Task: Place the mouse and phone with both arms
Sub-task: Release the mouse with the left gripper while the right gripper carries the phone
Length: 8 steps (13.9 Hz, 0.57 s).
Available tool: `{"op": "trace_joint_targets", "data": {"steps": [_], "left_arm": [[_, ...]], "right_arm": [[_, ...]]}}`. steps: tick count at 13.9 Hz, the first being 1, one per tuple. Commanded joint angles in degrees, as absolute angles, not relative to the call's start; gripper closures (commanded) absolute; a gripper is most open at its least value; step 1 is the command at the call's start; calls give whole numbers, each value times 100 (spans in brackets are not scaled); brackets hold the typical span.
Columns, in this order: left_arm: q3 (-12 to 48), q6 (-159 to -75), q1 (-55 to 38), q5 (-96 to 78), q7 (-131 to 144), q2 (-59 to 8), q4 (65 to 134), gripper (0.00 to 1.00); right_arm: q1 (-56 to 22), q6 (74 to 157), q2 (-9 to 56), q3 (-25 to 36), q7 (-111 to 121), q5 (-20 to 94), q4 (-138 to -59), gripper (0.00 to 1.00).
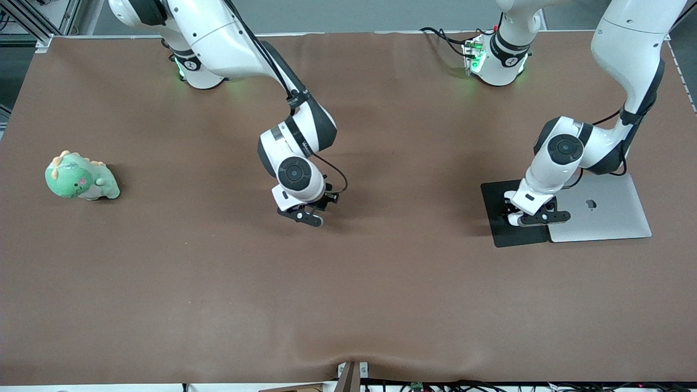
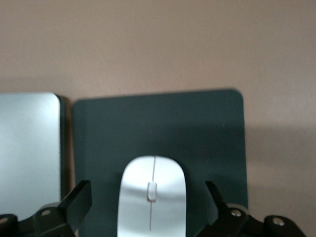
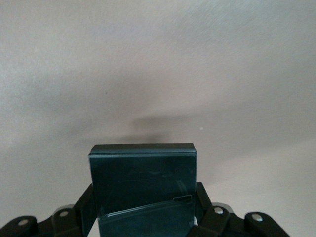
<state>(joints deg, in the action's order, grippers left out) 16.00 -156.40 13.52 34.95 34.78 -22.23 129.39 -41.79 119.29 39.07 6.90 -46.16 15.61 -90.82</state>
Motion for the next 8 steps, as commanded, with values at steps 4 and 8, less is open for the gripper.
{"op": "trace_joint_targets", "data": {"steps": [4,8], "left_arm": [[2134,-14636,1406,3351,3621,-1330,12683,0],[2891,-13820,1380,2760,3586,-837,11999,0]], "right_arm": [[-3482,11883,2691,650,-3526,1608,-10422,100],[-3121,11891,2418,677,-3095,1521,-10792,100]]}}
